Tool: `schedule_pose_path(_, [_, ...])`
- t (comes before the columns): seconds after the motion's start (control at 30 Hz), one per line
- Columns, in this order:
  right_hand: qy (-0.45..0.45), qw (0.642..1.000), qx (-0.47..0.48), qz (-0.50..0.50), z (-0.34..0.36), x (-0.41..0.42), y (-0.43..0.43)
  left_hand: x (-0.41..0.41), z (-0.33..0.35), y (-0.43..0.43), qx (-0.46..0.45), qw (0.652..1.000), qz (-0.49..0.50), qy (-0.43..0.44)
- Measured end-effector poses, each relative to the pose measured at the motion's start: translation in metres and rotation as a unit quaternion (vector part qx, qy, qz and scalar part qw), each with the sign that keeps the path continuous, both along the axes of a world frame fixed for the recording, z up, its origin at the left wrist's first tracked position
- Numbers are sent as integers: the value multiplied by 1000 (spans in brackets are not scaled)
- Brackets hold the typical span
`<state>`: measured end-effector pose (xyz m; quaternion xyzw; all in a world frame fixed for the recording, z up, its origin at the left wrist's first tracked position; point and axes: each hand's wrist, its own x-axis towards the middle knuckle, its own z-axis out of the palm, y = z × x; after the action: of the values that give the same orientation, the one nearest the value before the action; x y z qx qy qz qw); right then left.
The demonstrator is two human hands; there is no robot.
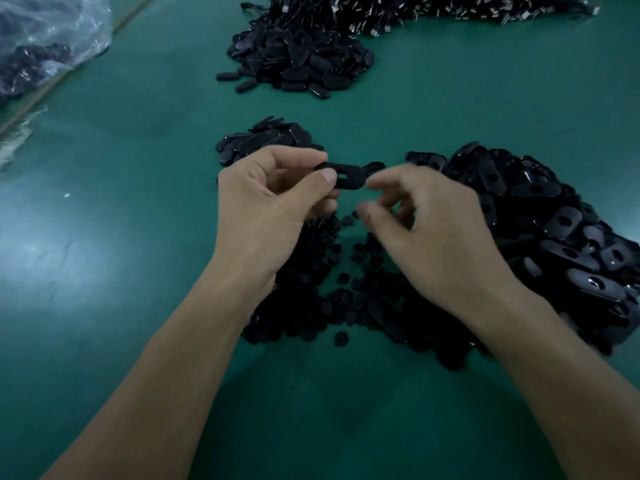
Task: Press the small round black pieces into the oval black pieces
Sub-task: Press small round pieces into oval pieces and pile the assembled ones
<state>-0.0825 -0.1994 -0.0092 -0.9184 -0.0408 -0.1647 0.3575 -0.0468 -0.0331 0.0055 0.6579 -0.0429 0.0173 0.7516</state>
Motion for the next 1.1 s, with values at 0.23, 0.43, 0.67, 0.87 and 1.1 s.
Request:
schedule_pose_path(0.23, [77, 975, -182, 101, 1, -7, 13, 0, 0, 1, 9, 1000, 21, 1])
schedule_pose_path(0.43, [68, 982, -153, 92, -2, -7, 14, -1, 0, 1, 12, 1000, 18, -2])
schedule_pose_path(0.67, [59, 986, -140, 76, -3, -6, 9, 1, -1, 2, 15, 1000, 18, 2])
schedule_pose_path(0.87, [84, 983, -125, 103, 0, -4, 5, 1, -3, 2, 17, 1000, 18, 4])
schedule_pose_path(1.1, [67, 993, -32, 89, -1, -3, 5, 2, -4, 1, 20, 1000, 16, 0])
